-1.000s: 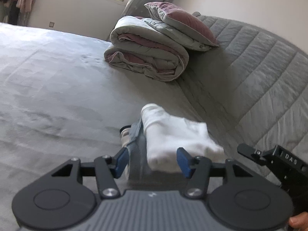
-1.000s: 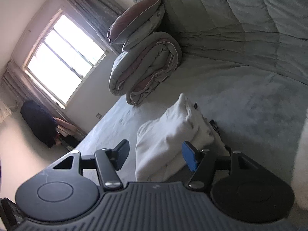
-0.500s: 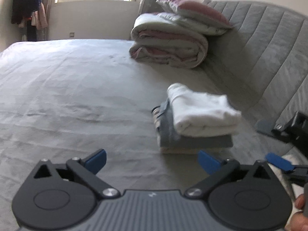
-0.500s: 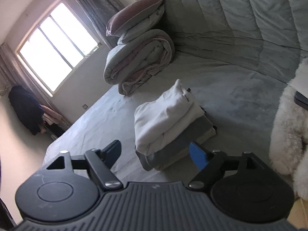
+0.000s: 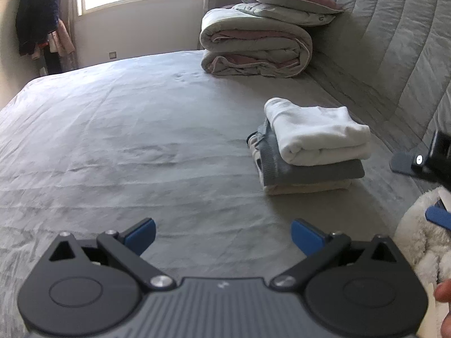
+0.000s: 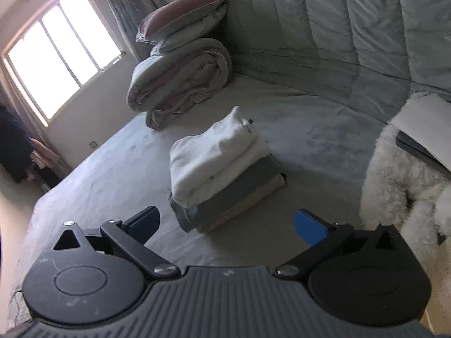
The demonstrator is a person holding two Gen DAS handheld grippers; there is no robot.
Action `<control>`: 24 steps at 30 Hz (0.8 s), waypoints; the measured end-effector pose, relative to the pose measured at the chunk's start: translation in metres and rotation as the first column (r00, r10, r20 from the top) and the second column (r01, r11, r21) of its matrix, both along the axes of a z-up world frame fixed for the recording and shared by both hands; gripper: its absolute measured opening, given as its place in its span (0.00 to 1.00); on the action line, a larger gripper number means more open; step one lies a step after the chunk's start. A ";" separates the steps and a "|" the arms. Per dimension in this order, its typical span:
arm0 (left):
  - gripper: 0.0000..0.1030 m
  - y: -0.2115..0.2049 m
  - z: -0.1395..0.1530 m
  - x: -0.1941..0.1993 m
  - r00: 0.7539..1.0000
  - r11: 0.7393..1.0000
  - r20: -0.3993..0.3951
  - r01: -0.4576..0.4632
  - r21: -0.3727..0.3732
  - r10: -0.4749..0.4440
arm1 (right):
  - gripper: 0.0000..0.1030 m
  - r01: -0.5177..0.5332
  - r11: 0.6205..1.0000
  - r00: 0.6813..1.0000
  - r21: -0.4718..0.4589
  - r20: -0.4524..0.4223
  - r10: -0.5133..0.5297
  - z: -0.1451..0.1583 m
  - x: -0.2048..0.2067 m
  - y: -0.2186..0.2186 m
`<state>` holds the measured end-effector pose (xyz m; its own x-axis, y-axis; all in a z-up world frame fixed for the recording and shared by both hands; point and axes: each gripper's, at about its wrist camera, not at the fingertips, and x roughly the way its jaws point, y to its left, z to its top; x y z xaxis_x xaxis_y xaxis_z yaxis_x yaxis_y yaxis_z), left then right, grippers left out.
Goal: Fold clothes
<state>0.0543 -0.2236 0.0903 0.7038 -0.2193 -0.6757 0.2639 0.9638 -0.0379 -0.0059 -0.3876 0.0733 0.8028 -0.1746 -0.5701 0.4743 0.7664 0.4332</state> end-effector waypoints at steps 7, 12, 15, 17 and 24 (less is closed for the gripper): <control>0.99 0.008 0.007 -0.007 1.000 1.000 0.000 -0.015 -0.011 0.015 | 1.00 0.039 0.997 0.997 -0.061 -0.070 -0.043 0.001 -0.006 0.009; 0.99 0.007 0.010 -0.012 1.000 1.000 -0.006 -0.008 -0.012 0.008 | 1.00 0.052 0.996 0.988 -0.071 -0.139 -0.061 0.000 -0.007 0.012; 0.99 0.006 0.012 -0.015 1.000 1.000 -0.009 -0.004 -0.013 0.004 | 1.00 0.041 0.998 0.985 -0.057 -0.165 -0.050 -0.002 -0.008 0.013; 0.99 0.005 0.013 -0.017 1.000 1.000 -0.011 -0.001 -0.013 0.001 | 1.00 0.034 0.997 0.982 -0.062 -0.184 -0.045 -0.002 -0.008 0.015; 0.99 0.001 0.014 -0.021 1.000 1.000 -0.016 0.015 0.004 -0.015 | 1.00 0.030 0.999 0.977 -0.038 -0.210 -0.037 -0.002 -0.011 0.017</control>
